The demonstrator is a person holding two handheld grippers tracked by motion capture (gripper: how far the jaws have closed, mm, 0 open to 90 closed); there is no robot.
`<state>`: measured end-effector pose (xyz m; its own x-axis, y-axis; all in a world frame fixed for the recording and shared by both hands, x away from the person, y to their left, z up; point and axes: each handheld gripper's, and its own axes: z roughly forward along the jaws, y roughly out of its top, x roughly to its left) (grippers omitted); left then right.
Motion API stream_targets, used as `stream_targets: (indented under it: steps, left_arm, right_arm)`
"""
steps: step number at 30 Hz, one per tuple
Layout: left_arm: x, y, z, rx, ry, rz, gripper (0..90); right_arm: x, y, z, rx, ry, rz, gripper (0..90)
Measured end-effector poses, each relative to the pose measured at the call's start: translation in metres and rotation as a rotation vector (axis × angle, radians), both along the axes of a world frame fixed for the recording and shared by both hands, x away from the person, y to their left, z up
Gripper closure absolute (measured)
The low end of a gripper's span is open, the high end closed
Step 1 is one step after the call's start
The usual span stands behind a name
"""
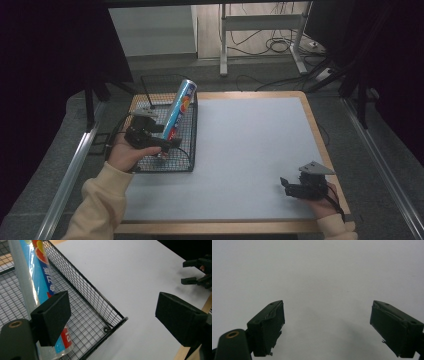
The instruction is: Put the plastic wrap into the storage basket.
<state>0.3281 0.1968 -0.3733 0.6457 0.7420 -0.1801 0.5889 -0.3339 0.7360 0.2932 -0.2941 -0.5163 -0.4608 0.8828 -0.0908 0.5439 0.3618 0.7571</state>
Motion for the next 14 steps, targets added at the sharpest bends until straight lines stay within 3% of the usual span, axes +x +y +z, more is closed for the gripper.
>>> stream_targets:
  steps: [14]
  left_arm:
    - [-0.0043,0.0071,-0.005,-0.016,0.004,0.006,12.8]
  right_arm:
    - [0.0009,0.0009,-0.0007,-0.004,0.001,0.004,12.5]
